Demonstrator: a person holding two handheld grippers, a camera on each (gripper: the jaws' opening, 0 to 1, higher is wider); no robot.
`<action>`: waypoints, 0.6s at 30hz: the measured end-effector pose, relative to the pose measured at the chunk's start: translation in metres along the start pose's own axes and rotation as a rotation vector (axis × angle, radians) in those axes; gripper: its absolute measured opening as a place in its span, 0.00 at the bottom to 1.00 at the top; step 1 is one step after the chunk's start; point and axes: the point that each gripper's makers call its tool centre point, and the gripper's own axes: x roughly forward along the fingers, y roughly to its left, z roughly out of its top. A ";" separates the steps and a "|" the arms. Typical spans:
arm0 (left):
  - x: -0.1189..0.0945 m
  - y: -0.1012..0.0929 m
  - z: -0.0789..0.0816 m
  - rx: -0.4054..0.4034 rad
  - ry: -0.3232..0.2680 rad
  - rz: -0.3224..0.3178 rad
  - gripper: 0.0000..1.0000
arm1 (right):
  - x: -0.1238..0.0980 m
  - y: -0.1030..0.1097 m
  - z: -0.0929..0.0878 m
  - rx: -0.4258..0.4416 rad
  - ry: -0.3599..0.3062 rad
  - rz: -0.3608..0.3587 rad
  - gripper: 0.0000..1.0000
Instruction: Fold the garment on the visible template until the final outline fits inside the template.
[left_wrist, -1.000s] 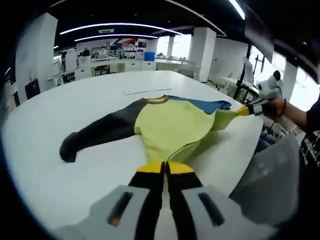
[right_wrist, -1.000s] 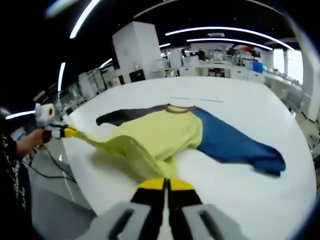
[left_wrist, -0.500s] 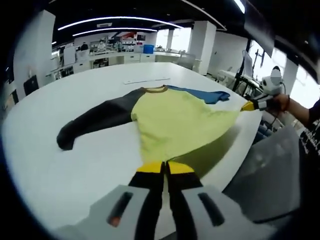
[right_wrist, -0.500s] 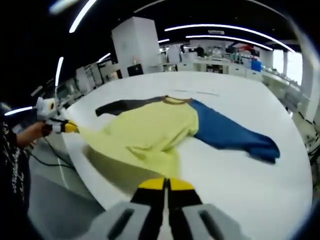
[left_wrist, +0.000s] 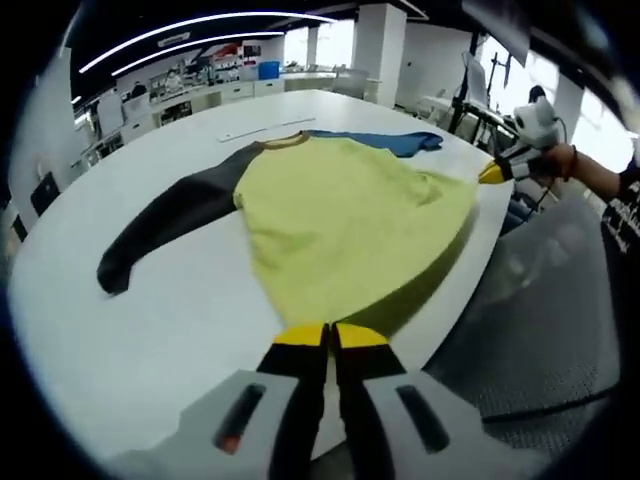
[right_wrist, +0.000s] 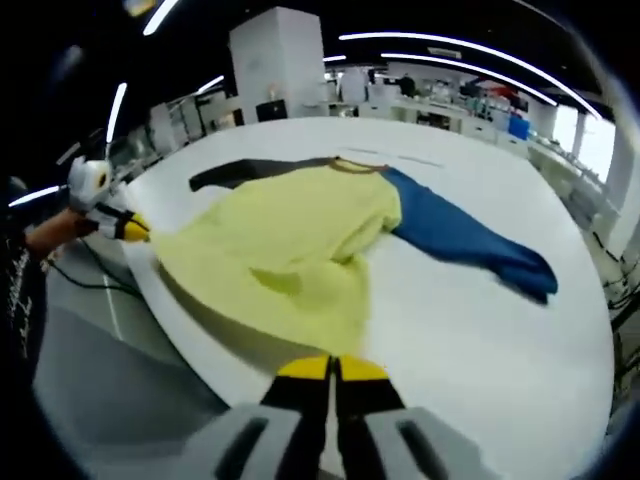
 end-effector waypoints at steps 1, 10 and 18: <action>0.001 0.000 -0.002 -0.002 0.003 -0.001 0.00 | 0.000 0.001 -0.002 -0.003 0.005 -0.003 0.00; 0.007 -0.008 -0.018 0.013 0.071 -0.019 0.00 | 0.005 0.000 -0.025 -0.045 0.080 -0.022 0.00; 0.008 -0.014 -0.022 0.023 0.096 -0.026 0.00 | 0.006 -0.002 -0.039 -0.046 0.108 -0.024 0.00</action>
